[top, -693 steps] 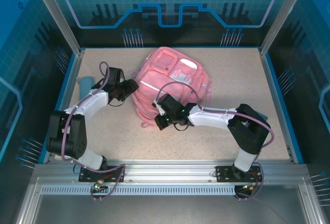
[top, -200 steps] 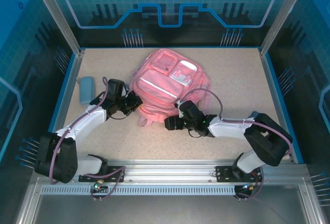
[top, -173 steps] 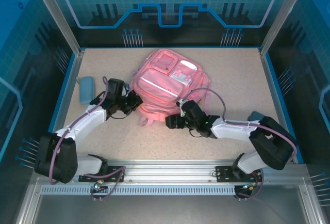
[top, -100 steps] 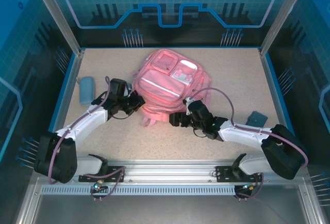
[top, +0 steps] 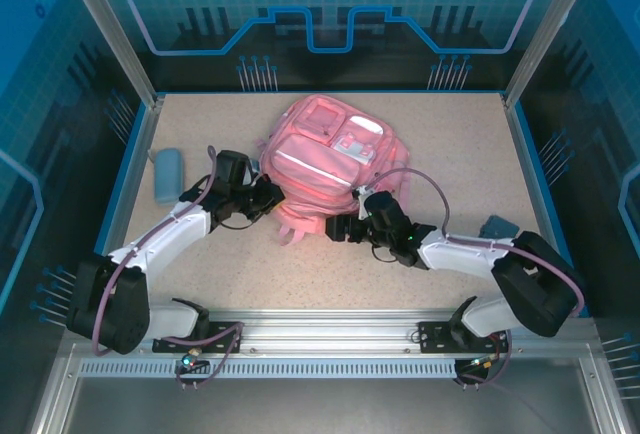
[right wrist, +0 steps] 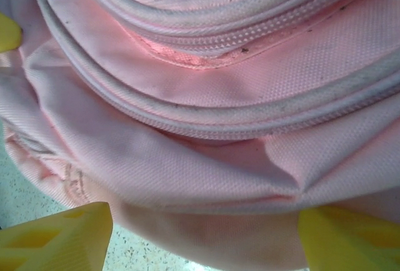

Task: Pack the student bag

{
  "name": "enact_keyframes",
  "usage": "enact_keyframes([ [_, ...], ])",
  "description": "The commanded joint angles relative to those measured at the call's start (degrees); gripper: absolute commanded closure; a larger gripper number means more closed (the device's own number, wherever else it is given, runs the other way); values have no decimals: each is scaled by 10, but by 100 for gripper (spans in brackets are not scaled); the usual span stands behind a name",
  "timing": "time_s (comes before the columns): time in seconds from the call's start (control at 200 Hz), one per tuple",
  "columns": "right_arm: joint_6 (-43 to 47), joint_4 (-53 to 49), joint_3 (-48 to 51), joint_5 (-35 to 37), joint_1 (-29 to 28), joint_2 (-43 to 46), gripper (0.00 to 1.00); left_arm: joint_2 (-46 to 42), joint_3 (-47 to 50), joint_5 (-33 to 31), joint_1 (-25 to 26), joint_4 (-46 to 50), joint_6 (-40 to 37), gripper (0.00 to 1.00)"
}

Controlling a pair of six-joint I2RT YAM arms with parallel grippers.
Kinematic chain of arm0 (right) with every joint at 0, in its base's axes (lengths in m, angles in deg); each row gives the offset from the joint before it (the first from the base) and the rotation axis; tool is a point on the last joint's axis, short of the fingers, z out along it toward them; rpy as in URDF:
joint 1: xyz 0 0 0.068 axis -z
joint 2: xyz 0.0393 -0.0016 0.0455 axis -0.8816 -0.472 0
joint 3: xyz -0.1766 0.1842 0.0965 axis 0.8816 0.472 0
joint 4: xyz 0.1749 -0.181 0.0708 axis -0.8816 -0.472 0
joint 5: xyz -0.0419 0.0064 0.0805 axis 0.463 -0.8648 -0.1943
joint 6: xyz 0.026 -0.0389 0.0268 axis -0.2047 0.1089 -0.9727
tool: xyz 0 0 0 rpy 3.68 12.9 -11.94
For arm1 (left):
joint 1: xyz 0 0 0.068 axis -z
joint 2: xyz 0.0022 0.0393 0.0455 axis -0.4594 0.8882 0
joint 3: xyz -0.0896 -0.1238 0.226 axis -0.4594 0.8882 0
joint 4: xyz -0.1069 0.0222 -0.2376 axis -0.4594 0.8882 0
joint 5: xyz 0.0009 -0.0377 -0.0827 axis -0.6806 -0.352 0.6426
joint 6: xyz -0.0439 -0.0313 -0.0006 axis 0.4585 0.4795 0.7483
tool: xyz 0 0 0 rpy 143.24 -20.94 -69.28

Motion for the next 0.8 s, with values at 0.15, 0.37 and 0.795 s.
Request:
enact_keyframes([
  [0.15,42,97,-30,-41,18,-34,45,-1,-30,53,12,-24,5,95],
  [0.37,52,67,-43,-11,29,-33,21,0,-31,51,11,-23,3,95],
  [0.795,95,44,-75,-143,36,-73,44,5,-31,57,12,-34,9,95],
])
